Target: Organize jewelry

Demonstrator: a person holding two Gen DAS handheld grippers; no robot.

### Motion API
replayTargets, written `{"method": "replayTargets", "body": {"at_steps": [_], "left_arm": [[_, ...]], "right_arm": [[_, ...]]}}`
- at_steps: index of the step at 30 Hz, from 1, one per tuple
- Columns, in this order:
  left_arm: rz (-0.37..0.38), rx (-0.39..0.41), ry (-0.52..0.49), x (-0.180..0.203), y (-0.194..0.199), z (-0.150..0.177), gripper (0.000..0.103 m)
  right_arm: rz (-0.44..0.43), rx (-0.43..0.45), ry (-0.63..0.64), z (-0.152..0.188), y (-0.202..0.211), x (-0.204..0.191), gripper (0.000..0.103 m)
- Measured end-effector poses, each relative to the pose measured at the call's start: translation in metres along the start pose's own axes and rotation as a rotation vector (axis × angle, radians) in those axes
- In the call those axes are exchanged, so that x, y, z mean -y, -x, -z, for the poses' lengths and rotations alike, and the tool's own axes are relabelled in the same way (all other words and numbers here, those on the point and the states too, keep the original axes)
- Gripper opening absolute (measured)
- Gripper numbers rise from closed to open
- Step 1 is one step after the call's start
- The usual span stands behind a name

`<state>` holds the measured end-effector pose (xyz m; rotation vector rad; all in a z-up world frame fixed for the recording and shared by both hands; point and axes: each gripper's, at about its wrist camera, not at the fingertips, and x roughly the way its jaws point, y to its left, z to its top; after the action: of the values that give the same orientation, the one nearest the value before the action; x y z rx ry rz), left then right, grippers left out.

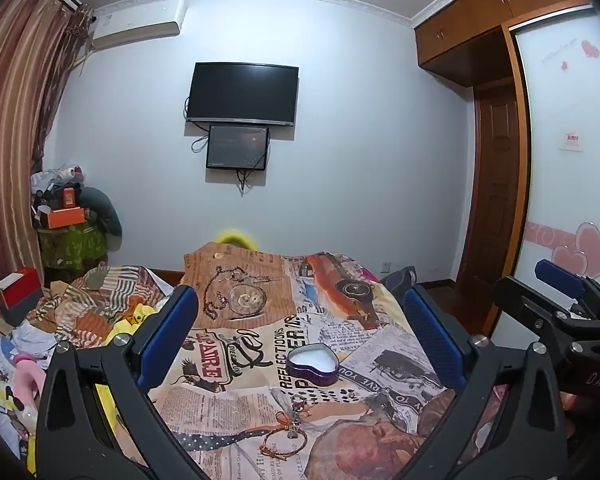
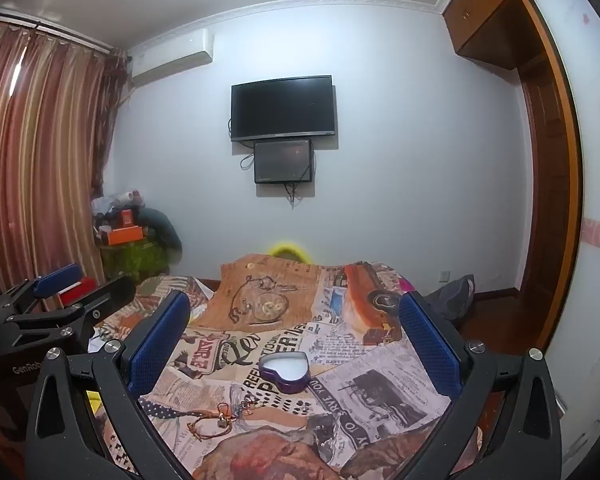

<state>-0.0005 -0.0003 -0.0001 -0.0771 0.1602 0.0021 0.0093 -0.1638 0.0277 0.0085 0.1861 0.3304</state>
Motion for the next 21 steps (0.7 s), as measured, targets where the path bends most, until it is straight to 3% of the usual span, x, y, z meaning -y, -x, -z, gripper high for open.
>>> {"method": "replayTargets", "body": {"at_steps": [21], "left_arm": [[0.006, -0.036, 0.008, -0.006, -0.008, 0.006, 0.103]], "right_arm": [[-0.008, -0.008, -0.006, 0.002, 0.0, 0.004, 0.103]]}}
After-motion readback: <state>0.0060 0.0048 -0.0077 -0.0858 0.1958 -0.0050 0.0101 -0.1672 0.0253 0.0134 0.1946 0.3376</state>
